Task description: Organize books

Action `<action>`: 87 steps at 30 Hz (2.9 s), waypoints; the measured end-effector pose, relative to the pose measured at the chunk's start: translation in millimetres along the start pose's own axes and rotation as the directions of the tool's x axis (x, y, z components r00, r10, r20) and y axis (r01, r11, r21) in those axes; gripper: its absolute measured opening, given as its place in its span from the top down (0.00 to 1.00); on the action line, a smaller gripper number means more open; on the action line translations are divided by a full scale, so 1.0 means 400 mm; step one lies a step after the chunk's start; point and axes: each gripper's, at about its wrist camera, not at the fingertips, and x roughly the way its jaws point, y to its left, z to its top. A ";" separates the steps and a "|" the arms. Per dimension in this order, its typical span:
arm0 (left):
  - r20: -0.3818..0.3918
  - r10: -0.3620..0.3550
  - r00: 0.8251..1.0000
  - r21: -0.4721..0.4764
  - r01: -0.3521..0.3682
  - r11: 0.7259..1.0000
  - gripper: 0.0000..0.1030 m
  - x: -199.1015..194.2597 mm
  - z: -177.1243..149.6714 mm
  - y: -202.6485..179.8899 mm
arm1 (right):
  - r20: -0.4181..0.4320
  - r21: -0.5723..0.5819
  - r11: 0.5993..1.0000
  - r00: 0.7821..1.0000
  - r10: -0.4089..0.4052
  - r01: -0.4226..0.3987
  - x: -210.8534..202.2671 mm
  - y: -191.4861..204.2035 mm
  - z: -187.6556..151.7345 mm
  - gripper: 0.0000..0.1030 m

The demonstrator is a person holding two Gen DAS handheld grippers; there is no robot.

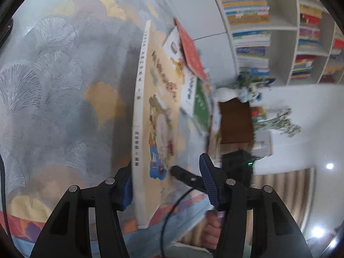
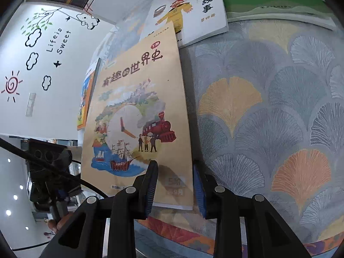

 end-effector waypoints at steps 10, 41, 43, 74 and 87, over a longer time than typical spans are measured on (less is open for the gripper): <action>-0.025 -0.076 0.997 -0.135 0.073 0.988 0.72 0.014 0.029 0.014 | 0.023 -0.052 0.998 0.999 -0.022 0.024 -0.050 0.009 0.008 0.47; 0.082 0.300 0.950 0.326 -0.310 0.893 0.72 -0.040 0.119 -0.188 | 0.173 -0.437 0.876 0.975 -0.142 0.205 -0.078 0.291 0.083 0.67; 0.123 0.296 0.947 0.326 -0.321 0.889 0.71 -0.075 0.147 -0.204 | 0.213 -0.507 0.830 0.967 -0.141 0.233 -0.094 0.331 0.091 0.66; 0.302 0.547 0.781 0.128 -0.601 0.789 0.60 -0.139 0.502 -0.011 | 0.060 -0.381 0.910 0.987 -0.149 0.161 0.234 0.403 0.476 0.54; 0.169 0.375 0.911 0.437 -0.411 0.800 0.55 0.058 0.277 -0.306 | 0.133 -0.197 0.953 0.969 -0.207 0.231 -0.057 0.161 0.192 0.53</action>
